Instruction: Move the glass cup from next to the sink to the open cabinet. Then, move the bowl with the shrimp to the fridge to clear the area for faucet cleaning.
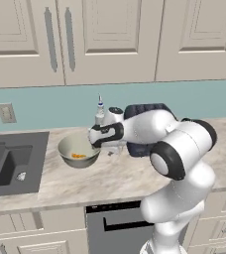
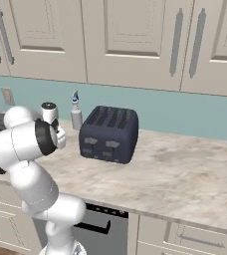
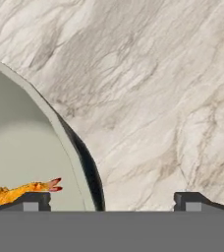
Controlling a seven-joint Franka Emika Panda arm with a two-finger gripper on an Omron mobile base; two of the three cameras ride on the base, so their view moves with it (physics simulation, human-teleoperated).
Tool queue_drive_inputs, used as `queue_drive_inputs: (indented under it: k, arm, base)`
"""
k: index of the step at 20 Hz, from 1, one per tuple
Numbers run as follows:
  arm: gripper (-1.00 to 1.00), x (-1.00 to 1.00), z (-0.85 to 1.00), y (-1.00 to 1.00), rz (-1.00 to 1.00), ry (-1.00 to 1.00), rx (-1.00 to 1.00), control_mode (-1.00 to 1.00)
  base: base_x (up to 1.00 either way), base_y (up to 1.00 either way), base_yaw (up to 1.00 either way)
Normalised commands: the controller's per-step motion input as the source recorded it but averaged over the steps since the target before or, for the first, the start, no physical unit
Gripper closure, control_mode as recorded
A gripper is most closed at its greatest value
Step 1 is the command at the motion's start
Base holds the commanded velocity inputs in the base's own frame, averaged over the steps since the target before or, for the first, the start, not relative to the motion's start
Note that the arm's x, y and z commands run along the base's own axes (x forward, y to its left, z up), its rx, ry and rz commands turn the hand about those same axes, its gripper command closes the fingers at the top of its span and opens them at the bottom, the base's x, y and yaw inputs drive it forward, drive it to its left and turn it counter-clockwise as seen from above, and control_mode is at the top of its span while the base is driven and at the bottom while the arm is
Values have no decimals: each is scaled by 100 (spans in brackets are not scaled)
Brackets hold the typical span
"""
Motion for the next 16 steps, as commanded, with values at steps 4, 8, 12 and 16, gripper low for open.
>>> queue_drive_inputs:
  k: [4,8,12,16]
  arm:
    - [100,16,-8,9,0,0,0,-100]
    - [100,0,0,1,0,0,0,-100]
    - [100,-1,0,0,0,0,0,-100]
    - [100,-12,19,0,0,-8,0,-100]
  base:
    - [0,0,0]
    - [0,0,0]
    - [0,0,0]
    - [0,0,0]
